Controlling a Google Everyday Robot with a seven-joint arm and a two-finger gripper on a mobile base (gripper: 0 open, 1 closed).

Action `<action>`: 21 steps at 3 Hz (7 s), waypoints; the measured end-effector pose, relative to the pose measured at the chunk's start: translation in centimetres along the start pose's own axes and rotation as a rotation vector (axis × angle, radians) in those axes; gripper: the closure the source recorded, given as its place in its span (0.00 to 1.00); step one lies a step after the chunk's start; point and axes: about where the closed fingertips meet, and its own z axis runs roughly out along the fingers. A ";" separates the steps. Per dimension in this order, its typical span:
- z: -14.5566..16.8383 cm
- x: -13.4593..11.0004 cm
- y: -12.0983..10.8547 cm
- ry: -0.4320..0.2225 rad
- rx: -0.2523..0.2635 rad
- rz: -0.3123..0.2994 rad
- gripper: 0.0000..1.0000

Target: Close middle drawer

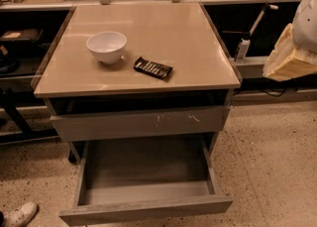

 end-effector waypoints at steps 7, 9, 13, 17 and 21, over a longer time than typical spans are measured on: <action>26.7 5.6 18.1 0.140 -0.374 0.285 1.00; 37.5 6.3 25.3 0.184 -0.507 0.456 1.00; 49.4 7.4 29.6 0.249 -0.552 0.629 1.00; 51.7 6.2 24.0 0.224 -0.454 0.642 1.00; 51.7 6.2 23.9 0.221 -0.454 0.638 0.13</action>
Offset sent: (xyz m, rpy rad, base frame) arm -0.0456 0.0002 -0.1599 -0.0206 0.1985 -0.1491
